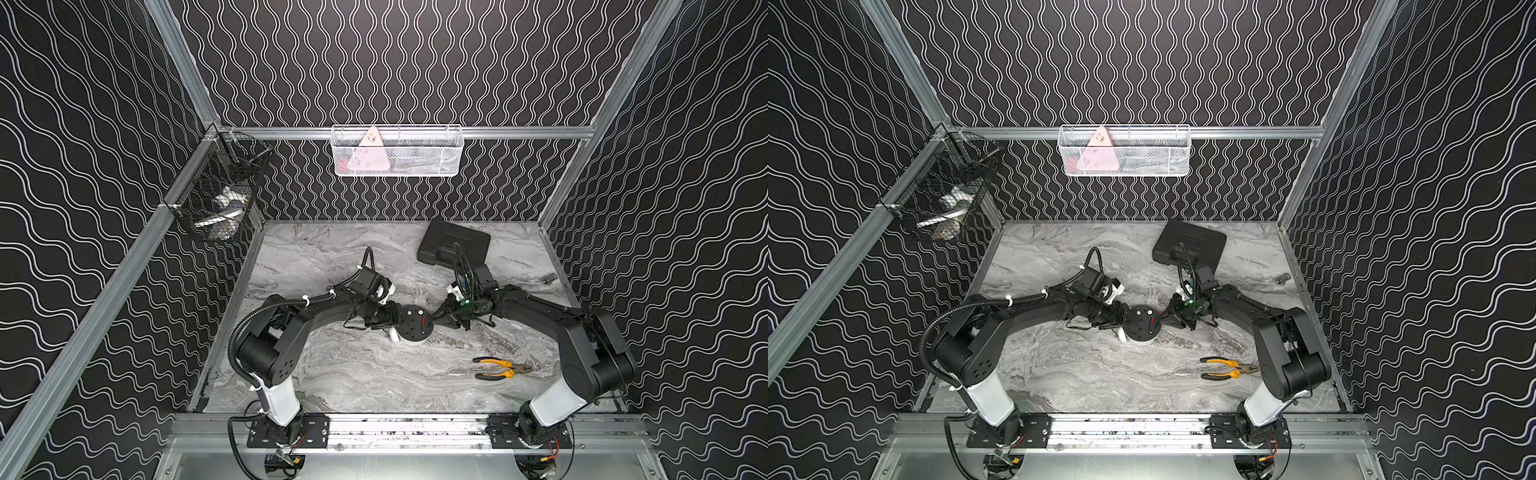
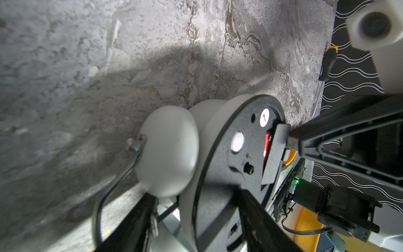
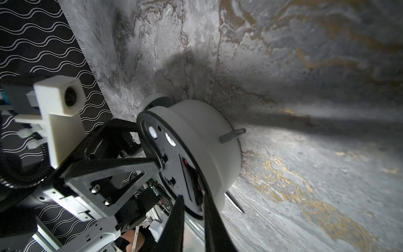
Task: Insert the battery into the alarm
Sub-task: Install the cover on the alarm.
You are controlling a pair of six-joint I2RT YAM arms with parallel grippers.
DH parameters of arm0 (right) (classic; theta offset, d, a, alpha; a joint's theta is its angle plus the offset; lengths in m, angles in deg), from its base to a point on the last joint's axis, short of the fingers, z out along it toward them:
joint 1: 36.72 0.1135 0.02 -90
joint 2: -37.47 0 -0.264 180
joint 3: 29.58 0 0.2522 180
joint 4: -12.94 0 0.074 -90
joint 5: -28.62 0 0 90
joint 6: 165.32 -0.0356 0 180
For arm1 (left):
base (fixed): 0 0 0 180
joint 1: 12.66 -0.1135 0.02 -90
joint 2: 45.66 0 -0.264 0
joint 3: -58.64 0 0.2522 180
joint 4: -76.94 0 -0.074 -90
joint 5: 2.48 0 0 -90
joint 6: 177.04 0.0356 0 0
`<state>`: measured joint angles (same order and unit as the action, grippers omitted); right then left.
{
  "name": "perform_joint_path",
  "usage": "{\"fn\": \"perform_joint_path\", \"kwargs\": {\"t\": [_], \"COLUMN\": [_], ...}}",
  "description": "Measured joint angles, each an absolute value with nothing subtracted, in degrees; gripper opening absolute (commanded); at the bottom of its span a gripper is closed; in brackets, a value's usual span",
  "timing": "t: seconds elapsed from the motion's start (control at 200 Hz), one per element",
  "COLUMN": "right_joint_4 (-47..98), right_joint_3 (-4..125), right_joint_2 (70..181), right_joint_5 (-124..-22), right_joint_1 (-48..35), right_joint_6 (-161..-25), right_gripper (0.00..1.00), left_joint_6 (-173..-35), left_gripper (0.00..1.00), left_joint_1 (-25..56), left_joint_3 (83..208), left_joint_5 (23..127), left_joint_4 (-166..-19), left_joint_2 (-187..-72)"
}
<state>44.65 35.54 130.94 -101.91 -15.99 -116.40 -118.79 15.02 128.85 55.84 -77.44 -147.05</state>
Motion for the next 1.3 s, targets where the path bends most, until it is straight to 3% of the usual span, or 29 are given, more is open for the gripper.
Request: {"fn": "perform_joint_path", "kwargs": {"t": [0.615,1.301], "right_joint_4": [43.23,43.38], "right_joint_3": [35.34,35.16], "right_joint_2": [131.36,131.56], "right_joint_5": [-102.81,-102.63], "right_joint_1": [-15.02,-14.91], "right_joint_6": [-116.14,-115.14], "right_gripper": [0.19,0.00], "left_joint_6": [-118.79,-118.79], "left_gripper": [0.62,0.62], "left_joint_1": [15.02,15.07], "left_joint_3": [128.85,128.85], "left_joint_5": [55.84,55.89], "left_joint_4": [-77.44,-77.46], "left_joint_2": [-147.03,-147.00]}}
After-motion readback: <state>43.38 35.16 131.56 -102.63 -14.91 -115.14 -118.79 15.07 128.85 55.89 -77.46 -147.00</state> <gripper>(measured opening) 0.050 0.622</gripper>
